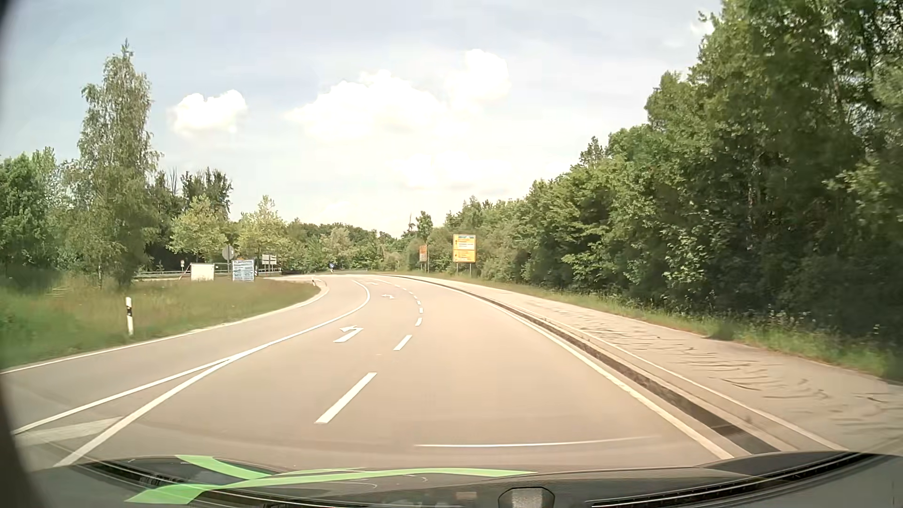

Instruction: Follow the waypoints while adhering to traffic rules and regulations

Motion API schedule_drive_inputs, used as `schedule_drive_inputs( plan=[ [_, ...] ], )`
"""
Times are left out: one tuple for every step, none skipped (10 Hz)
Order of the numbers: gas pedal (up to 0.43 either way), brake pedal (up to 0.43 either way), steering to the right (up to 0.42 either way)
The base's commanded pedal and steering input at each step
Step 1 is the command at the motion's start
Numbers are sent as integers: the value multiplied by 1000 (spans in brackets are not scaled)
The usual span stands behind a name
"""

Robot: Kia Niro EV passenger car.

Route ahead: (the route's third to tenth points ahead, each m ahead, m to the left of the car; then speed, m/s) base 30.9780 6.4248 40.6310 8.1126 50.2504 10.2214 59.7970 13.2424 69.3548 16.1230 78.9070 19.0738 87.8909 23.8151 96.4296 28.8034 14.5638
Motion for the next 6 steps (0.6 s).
schedule_drive_inputs(
  plan=[
    [118, 0, -17],
    [118, 0, -19],
    [118, 0, -19],
    [130, 0, -19],
    [138, 0, -19],
    [138, 0, -19]
  ],
)
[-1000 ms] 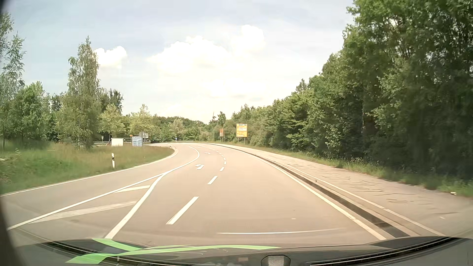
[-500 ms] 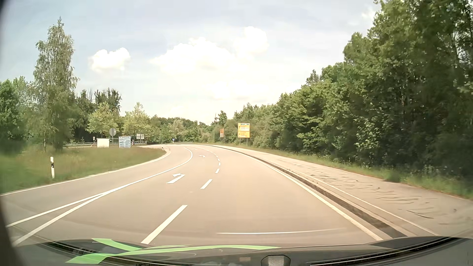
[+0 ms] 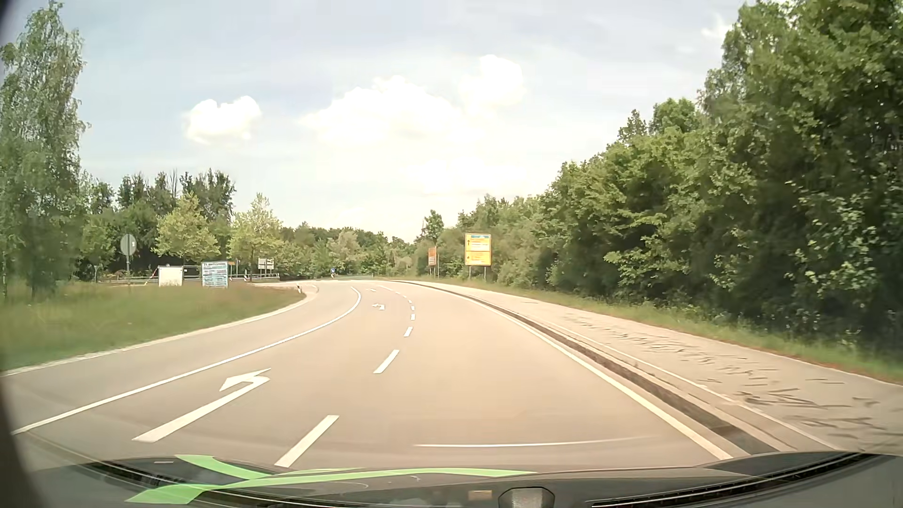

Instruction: Follow the waypoints while adhering to traffic rules and regulations

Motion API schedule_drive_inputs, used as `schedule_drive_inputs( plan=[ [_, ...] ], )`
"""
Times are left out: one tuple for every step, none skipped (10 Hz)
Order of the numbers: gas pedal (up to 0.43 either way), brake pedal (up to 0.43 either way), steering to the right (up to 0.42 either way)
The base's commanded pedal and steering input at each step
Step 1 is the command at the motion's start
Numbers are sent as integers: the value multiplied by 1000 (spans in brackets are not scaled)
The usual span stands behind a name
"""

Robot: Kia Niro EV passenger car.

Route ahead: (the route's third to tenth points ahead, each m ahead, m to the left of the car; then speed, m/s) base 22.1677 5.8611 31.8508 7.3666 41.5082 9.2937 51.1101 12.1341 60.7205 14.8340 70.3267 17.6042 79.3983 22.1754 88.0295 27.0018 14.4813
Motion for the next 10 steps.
schedule_drive_inputs(
  plan=[
    [157, 0, -19],
    [157, 0, -19],
    [157, 0, -20],
    [157, 0, -22],
    [157, 0, -23],
    [157, 0, -26],
    [157, 0, -28],
    [157, 0, -30],
    [157, 0, -30],
    [150, 0, -30]
  ],
)
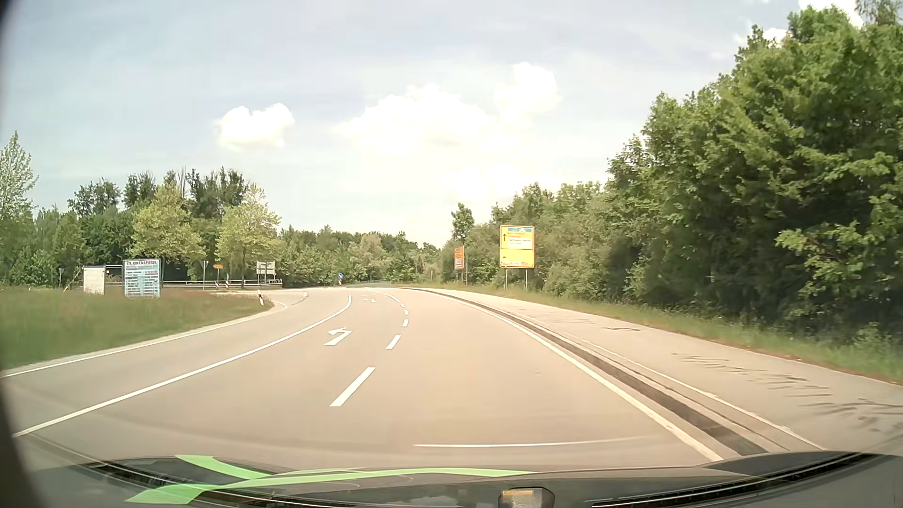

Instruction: Follow the waypoints while adhering to traffic rules and regulations

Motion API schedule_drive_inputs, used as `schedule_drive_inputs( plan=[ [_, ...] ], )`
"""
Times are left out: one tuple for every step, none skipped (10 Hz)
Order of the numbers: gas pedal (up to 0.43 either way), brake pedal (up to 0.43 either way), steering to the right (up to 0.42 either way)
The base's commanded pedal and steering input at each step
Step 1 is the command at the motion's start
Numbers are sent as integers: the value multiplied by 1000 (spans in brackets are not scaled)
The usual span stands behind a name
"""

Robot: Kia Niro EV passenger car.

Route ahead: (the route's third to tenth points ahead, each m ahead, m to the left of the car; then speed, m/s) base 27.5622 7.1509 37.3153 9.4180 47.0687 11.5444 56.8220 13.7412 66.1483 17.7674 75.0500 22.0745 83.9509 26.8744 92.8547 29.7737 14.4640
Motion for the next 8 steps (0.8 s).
schedule_drive_inputs(
  plan=[
    [150, 0, -30],
    [150, 0, -32],
    [138, 0, -33],
    [138, 0, -33],
    [130, 0, -33],
    [130, 0, -33],
    [130, 0, -32],
    [130, 0, -31]
  ],
)
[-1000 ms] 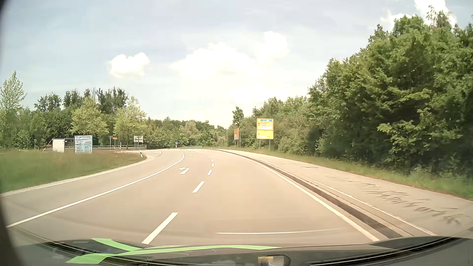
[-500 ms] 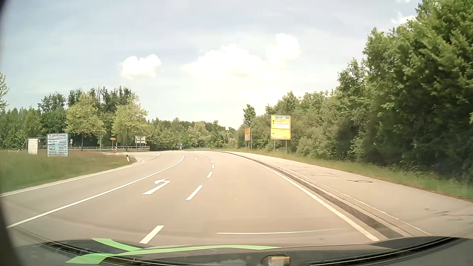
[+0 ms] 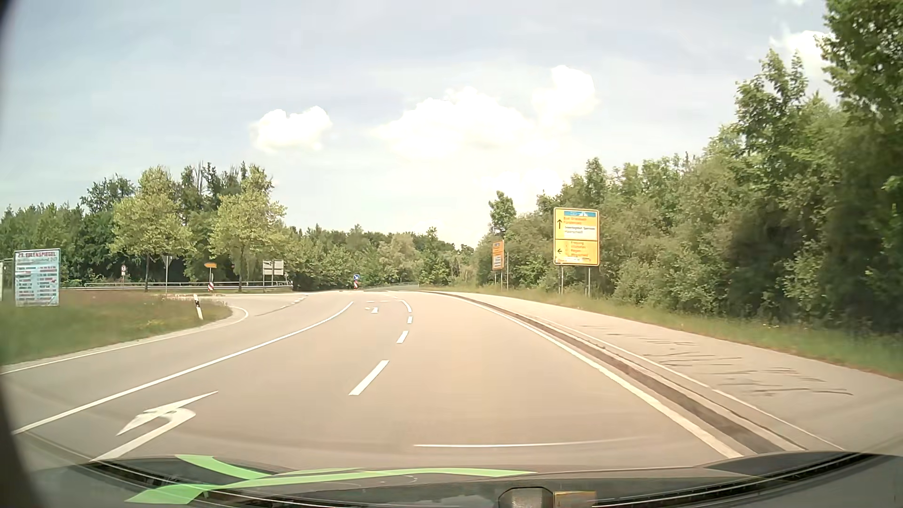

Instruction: Follow the waypoints while adhering to traffic rules and regulations

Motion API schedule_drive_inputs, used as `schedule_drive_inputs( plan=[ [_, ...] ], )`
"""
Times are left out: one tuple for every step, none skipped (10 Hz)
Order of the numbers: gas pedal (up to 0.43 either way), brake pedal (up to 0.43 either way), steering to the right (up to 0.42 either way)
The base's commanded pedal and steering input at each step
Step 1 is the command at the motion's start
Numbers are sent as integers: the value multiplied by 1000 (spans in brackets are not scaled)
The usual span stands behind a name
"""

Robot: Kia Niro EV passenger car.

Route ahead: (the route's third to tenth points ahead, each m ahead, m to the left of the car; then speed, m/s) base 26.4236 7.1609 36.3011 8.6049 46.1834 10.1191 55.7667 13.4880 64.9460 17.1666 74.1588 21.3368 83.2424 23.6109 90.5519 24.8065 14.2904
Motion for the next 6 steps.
schedule_drive_inputs(
  plan=[
    [130, 0, -30],
    [130, 0, -29],
    [130, 0, -28],
    [130, 0, -27],
    [130, 0, -26],
    [130, 0, -25]
  ],
)
